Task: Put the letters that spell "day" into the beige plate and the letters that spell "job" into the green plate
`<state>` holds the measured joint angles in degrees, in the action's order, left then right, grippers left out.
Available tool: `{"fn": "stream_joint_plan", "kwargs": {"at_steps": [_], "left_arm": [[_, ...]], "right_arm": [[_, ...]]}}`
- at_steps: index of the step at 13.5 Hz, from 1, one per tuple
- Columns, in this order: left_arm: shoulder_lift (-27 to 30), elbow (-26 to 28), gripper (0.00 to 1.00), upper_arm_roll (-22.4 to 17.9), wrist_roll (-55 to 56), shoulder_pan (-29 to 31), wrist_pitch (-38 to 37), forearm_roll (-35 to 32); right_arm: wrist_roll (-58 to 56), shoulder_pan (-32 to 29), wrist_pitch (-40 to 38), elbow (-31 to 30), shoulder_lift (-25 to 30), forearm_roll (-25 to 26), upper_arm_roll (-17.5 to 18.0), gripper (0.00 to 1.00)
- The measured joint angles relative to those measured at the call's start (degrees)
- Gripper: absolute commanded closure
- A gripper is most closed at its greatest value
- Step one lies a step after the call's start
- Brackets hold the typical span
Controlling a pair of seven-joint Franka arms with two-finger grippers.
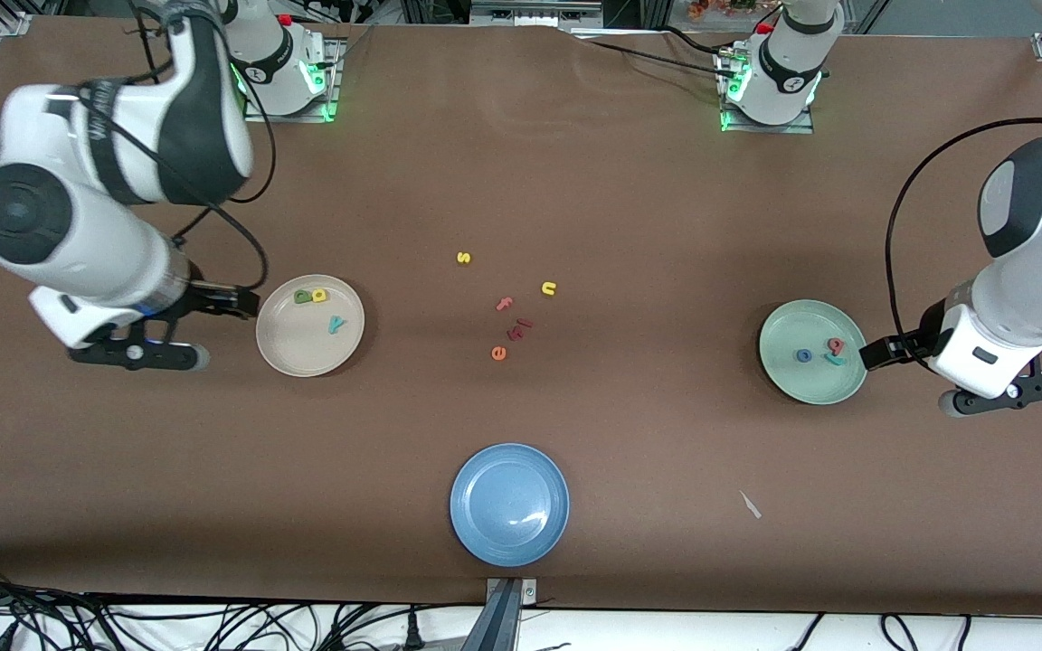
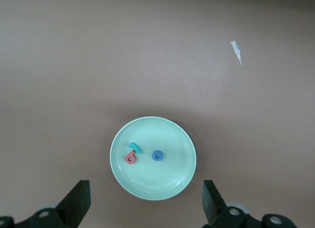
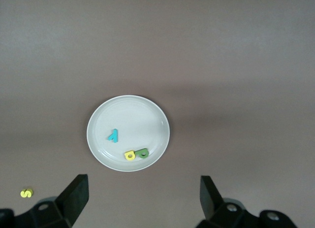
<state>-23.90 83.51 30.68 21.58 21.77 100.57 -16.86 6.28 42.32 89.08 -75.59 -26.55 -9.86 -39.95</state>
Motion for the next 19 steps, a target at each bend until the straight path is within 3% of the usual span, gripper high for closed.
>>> {"fn": "stream_joint_plan", "kwargs": {"at_steps": [1, 3, 7, 10, 11, 17, 19], "left_arm": [[0.0, -0.52, 0.0, 0.0, -0.73, 0.02, -0.36, 0.79], [-0.02, -1.7, 0.0, 0.03, -1.16, -0.03, -1.12, 2.83], [-0.02, -3.79, 0.0, 0.21, -1.07, -0.96, -1.77, 3.77], [-0.02, -4.75, 0.0, 0.21, -1.07, -1.12, -1.83, 3.77], [-0.02, -4.92, 0.0, 0.21, -1.07, -1.12, -1.84, 3.77], [-0.02, -5.58, 0.0, 0.09, -2.12, -1.77, -1.87, 3.76], [0.05, -5.91, 0.0, -4.33, -4.93, -6.82, -1.9, 3.77]], "right_arm": [[-1.25, -2.4, -0.1, -0.13, 1.04, -0.84, 1.2, 0.0], [-2.51, -9.27, -0.12, -0.76, 4.07, -0.47, 7.6, 0.0], [-1.51, -23.38, 1.92, -6.96, 12.7, 7.95, 25.53, 0.0], [1.23, -36.3, 9.97, -17.29, 20.84, 9.13, 39.52, 0.0], [1.23, -39.23, 11.35, -19.7, 23.02, 9.19, 41.88, 0.0], [1.22, -40.99, 9.14, -22.24, 29.01, 9.19, 42.65, 0.0], [1.22, -40.06, 9.18, -22.67, 28.79, 9.19, 41.43, 0.0]]}}
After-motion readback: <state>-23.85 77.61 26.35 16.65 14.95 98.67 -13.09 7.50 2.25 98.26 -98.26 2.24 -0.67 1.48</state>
